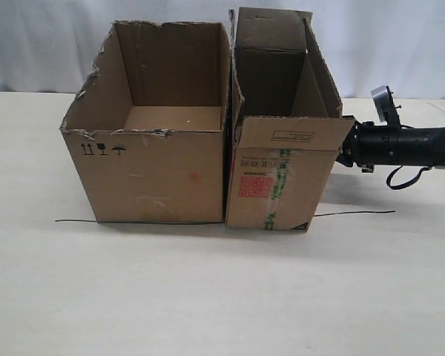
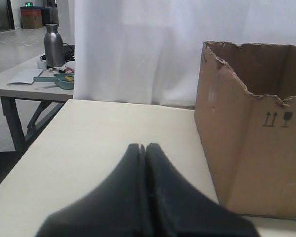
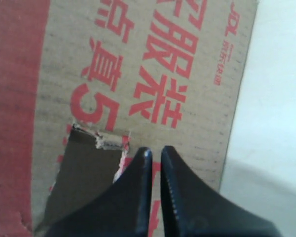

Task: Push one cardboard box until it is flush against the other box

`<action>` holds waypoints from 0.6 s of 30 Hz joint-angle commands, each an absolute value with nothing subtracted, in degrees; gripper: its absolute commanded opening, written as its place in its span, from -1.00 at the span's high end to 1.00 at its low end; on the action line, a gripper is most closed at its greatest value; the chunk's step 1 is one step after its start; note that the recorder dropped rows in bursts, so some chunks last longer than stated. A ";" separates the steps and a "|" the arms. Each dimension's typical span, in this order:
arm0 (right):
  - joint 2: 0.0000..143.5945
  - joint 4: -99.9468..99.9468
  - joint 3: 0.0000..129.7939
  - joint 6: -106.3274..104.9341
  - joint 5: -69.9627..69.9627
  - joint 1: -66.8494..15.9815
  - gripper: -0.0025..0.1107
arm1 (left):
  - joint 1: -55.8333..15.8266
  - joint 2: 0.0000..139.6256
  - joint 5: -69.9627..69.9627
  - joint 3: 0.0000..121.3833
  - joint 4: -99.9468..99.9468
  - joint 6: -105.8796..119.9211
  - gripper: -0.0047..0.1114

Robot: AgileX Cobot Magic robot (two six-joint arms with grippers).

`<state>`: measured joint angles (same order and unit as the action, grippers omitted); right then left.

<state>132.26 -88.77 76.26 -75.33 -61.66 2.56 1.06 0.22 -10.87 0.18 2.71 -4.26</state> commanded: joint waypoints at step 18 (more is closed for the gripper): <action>127.32 -92.07 75.26 -80.44 -67.10 8.15 0.87 | 0.60 0.00 -10.74 0.00 2.46 -4.38 0.92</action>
<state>130.78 -91.23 76.72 -79.01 -64.11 5.28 1.06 0.22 -10.87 0.18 2.71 -4.26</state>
